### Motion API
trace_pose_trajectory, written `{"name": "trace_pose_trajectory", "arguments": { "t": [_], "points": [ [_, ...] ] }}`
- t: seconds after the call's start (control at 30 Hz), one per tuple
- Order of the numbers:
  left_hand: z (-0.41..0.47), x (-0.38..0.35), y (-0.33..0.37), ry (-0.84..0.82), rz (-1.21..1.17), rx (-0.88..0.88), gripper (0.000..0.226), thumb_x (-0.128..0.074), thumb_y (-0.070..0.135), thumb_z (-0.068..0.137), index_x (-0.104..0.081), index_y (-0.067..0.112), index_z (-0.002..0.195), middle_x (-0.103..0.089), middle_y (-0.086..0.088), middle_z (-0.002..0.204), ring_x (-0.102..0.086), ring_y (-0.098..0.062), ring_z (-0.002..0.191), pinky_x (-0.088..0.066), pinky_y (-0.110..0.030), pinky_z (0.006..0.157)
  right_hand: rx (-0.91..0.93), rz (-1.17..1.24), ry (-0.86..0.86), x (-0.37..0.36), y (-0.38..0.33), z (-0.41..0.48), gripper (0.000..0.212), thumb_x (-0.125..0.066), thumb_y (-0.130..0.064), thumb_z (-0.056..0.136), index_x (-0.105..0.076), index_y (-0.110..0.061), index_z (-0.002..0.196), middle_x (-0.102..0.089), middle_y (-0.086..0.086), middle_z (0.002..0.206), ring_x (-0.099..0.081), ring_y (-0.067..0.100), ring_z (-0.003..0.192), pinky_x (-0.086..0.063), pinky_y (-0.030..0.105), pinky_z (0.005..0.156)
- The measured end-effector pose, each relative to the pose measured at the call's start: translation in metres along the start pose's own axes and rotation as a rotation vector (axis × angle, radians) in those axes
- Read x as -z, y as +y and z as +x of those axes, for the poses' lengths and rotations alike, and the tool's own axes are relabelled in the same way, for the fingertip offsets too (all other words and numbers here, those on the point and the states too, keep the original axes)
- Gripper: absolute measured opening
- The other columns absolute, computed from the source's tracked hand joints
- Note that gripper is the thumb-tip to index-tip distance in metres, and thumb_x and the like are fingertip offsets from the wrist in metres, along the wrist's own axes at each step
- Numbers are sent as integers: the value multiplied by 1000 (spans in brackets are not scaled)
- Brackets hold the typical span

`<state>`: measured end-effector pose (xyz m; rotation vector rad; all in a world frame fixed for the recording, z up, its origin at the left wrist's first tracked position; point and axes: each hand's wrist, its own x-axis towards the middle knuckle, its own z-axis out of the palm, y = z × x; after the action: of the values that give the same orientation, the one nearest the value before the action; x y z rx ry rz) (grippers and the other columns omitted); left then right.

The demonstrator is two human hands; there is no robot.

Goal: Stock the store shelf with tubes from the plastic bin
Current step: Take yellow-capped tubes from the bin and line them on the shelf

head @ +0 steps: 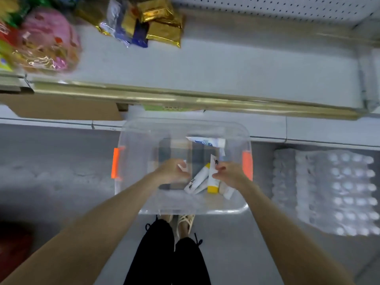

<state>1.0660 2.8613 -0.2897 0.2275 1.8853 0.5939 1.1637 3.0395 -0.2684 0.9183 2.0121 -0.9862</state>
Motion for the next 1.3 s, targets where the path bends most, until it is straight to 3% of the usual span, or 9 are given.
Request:
{"name": "trace_pose_trajectory", "arguments": {
  "t": [0.2,0.37,0.6,0.67,0.77,0.87,1.07,1.17,1.3],
  "points": [
    [46,-37,-31,-100,31,75,46,-74,31,77,-57,11,115,-63,-6,114,-58,-16,94,-42,-22,77,-143,-30,-3,-34,28,31,44,-68,-25,81,-56,-14,121,-60,9,117,-56,26,107,-43,31,91],
    [69,-64,-37,-184,132,57,44,-67,33,82,-54,9,117,-59,-7,119,-55,-26,109,-43,-34,88,-200,-36,88,-50,38,47,42,-64,-27,83,-54,-11,120,-61,11,115,-58,30,105,-47,39,92],
    [90,-84,-51,-208,170,20,47,-75,34,72,-55,11,108,-53,-1,99,-51,-19,84,-38,-28,71,-238,-217,158,-63,35,61,39,-58,-37,87,-54,-7,113,-59,15,113,-56,34,107,-45,37,86],
    [93,-85,-52,-200,203,2,48,-75,35,71,-54,11,108,-49,0,96,-50,-19,85,-38,-28,71,-242,-258,147,-64,32,63,39,-57,-38,89,-54,-7,112,-58,14,113,-55,33,108,-44,36,85],
    [98,-83,-55,-231,218,-22,43,-72,29,74,-57,10,109,-60,-5,101,-57,-23,90,-46,-33,75,-270,-254,135,-61,28,68,38,-59,-41,88,-57,-9,108,-57,12,112,-55,31,107,-43,34,79],
    [99,-77,-55,-245,216,-47,33,-68,24,79,-59,7,106,-64,-8,98,-58,-22,85,-44,-29,69,-277,-211,122,-62,23,71,39,-62,-39,85,-57,-8,108,-57,11,112,-55,31,106,-41,32,76],
    [101,-55,-69,-112,178,-43,16,-63,6,76,-65,6,91,-56,-6,88,-54,-22,82,-36,-21,60,-305,-58,116,-77,23,78,57,-69,-29,81,-38,-7,124,-55,12,121,-54,32,113,-45,40,92],
    [95,-43,-74,-87,129,-18,29,-62,5,80,-65,3,108,-62,-11,104,-59,-27,96,-45,-26,70,-314,35,44,-80,23,78,62,-70,-20,78,-33,-8,127,-53,11,124,-52,32,115,-43,40,94],
    [85,-29,-74,-16,104,-13,30,-58,10,87,-62,6,116,-62,-11,117,-58,-25,101,-41,-23,72,-236,150,-44,-77,15,72,68,-68,-9,71,-36,-17,130,-54,3,122,-52,28,112,-45,40,95]
  ]
}}
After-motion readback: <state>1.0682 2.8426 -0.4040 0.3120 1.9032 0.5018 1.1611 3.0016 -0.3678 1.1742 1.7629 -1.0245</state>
